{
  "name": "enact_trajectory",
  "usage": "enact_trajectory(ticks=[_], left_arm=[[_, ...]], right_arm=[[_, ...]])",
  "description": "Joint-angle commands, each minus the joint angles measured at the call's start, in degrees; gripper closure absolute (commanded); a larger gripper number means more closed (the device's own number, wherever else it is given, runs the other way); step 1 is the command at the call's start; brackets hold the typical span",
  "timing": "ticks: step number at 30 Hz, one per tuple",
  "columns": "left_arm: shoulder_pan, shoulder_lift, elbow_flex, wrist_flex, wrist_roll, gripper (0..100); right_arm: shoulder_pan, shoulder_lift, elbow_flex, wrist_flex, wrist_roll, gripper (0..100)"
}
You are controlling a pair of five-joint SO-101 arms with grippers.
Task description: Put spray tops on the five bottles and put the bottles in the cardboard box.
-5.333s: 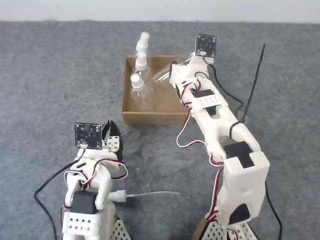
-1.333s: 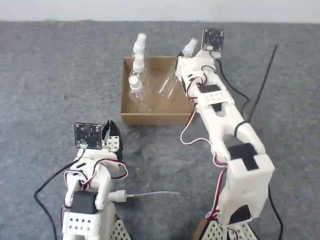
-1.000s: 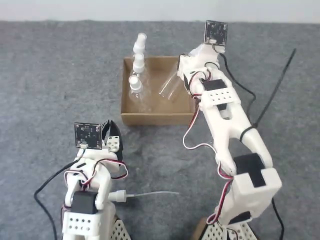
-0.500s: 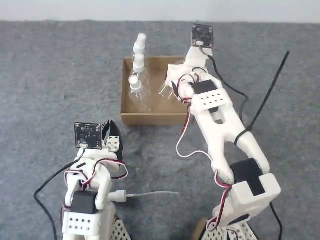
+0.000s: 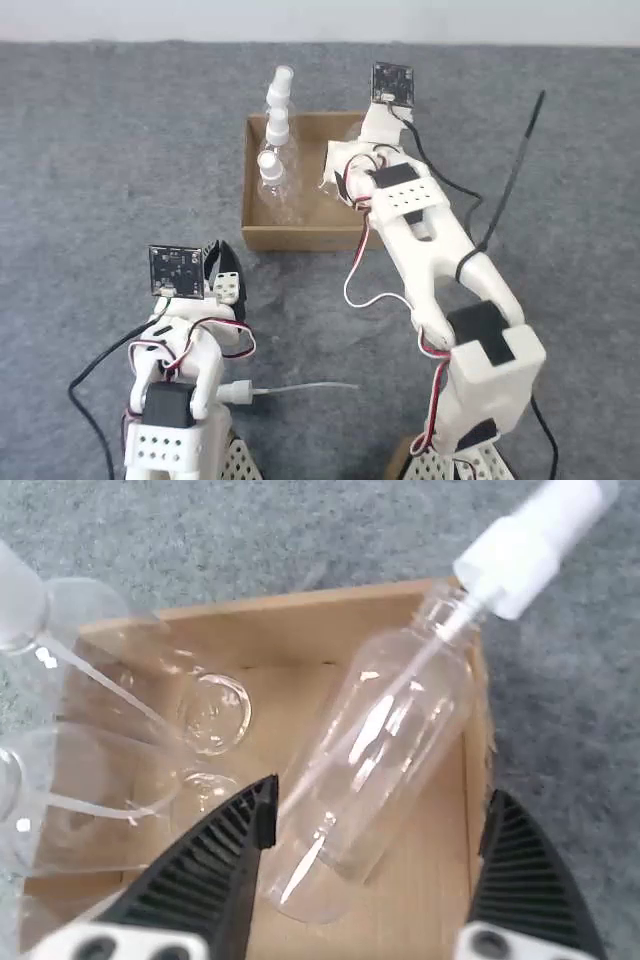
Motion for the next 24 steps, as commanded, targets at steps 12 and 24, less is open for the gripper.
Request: enact_trajectory(ticks=[12,24], left_arm=[[-0.3,-0.8,-0.7,0.7,0.1,98],[-0.3,-0.8,-0.7,0.7,0.1,98]], right_arm=[[-1.5,8.8,-14.9,2.4,-0.7,73.1],[-1.9,1.1,-14.7,9.3,-0.7,73.1]])
